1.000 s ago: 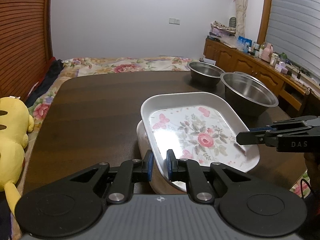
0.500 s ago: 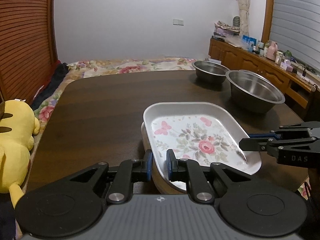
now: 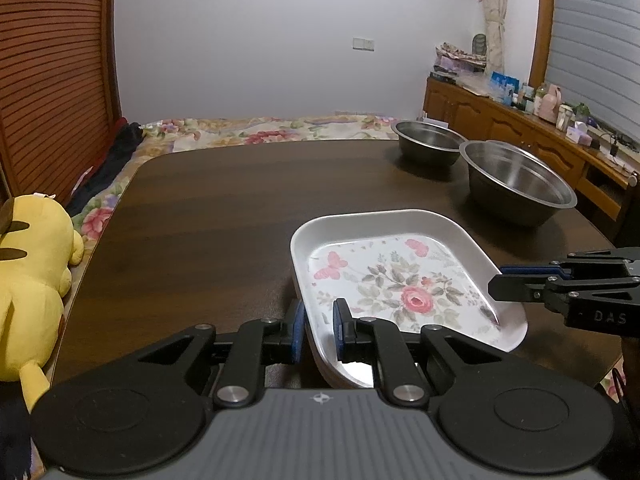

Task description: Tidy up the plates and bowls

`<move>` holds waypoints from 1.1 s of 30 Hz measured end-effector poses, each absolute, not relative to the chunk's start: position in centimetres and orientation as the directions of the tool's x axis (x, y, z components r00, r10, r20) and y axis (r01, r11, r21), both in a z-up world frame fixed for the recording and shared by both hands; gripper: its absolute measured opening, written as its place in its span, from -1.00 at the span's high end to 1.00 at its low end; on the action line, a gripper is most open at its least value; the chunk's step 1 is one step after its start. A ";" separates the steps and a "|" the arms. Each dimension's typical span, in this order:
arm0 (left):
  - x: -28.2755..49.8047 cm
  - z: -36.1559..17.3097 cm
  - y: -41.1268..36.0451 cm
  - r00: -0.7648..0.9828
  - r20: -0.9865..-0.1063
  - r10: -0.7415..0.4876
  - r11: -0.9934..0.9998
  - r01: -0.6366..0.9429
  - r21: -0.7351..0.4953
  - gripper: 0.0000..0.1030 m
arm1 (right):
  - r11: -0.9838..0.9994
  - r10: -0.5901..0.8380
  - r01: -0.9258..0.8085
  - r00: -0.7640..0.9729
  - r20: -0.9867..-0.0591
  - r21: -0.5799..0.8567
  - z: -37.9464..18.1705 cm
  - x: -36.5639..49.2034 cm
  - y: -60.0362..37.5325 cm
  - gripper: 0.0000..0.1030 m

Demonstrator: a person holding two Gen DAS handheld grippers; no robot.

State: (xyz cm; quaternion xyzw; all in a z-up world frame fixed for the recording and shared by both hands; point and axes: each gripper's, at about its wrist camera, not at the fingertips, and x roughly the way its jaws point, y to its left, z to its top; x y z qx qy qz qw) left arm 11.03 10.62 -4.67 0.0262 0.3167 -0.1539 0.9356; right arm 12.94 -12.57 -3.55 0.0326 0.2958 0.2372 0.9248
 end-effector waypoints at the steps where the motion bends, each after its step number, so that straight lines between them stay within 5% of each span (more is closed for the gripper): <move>1: 11.0 -4.6 10.6 0.753 -0.599 -0.272 0.951 0.304 -0.049 0.69 | 0.885 0.460 -0.419 0.713 -0.530 0.203 -3.5 12.9 -12.6 0.68; 8: 11.1 -3.6 10.4 0.771 -0.571 -0.282 0.949 0.310 -0.051 0.44 | 0.887 0.459 -0.414 0.736 -0.498 0.207 -2.7 12.4 -13.2 0.68; 31: 14.8 -1.8 2.2 0.761 -0.510 -0.401 0.897 0.439 -0.051 0.30 | 0.970 0.236 -0.194 0.900 -0.367 0.150 -0.3 13.4 -22.9 0.68; 33: 15.3 -1.8 1.4 0.762 -0.500 -0.411 0.894 0.445 -0.055 0.27 | 0.979 0.194 -0.159 0.912 -0.360 0.125 -0.6 13.8 -23.5 0.56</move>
